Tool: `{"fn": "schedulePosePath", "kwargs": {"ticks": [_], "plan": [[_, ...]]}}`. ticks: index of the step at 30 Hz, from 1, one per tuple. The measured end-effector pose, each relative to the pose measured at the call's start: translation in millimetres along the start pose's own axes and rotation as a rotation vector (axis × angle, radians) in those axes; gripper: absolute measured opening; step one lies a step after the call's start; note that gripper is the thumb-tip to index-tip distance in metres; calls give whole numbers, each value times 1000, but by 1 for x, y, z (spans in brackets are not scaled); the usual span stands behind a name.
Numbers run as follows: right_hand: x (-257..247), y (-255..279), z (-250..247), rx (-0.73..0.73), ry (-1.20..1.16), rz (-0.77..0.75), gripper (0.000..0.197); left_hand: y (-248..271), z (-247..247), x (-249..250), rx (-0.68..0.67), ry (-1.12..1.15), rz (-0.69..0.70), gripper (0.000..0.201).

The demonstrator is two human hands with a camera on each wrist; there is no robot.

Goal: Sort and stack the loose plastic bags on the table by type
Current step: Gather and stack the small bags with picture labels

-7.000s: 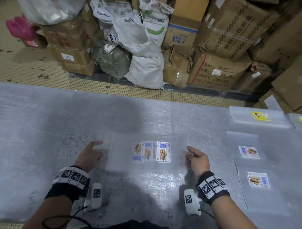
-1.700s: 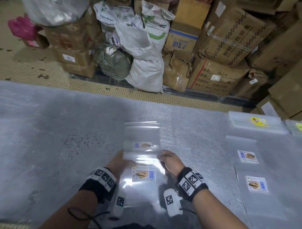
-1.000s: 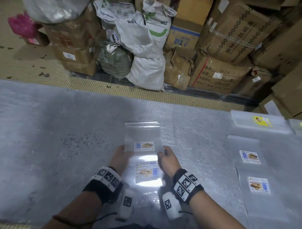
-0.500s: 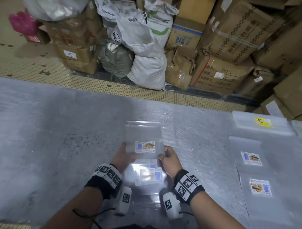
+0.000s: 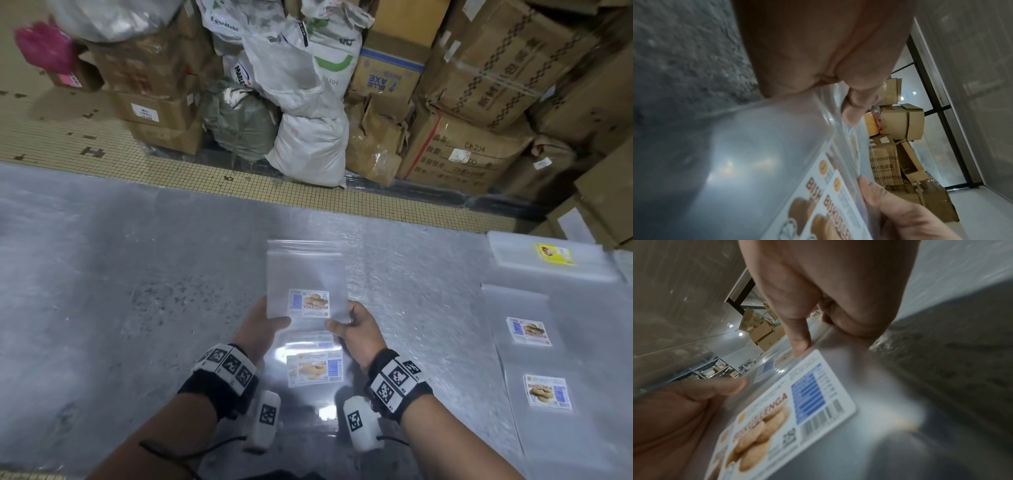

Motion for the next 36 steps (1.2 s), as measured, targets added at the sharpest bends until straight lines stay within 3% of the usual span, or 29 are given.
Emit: {"fn": "schedulePosePath", "kwargs": {"ticks": [2,9,12,14,21,24,28,34,36], "plan": [[1,0,1,11,-4,-3,28,2,2,1,-28,13,9,44],[3,3,4,-34,-22,-12,28,-3,-4,-3,-80,-43,86,76],[-1,5,3,-93,-59,-8,40,3,1,8,-59,-142,135,51],[-2,4,3,-101,-50,-22,45,8,5,17,-35,-154,182,47],[-37,5,6,-111,-55,-140,37,-2,10,49,91,-150,364,17],[-65,2,9,-120,-89,-229,54,-19,6,68,118,-252,444,15],[-107,1,11,-119,-89,-373,44,-34,0,100,238,-221,454,27],[-151,-6,14,-84,-105,-484,56,-37,6,146,367,-147,529,20],[-159,-9,13,-54,-99,-511,52,-36,9,153,373,-97,533,19]]}}
Point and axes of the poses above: each hand's wrist, its own y-axis away from the middle knuckle, its own z-axis out of the palm, x = y × z, the point moved 1 cm from there along -y, towards the middle knuckle, and after that the axes turned 5 degrees about -y, right-handed, at the moved point
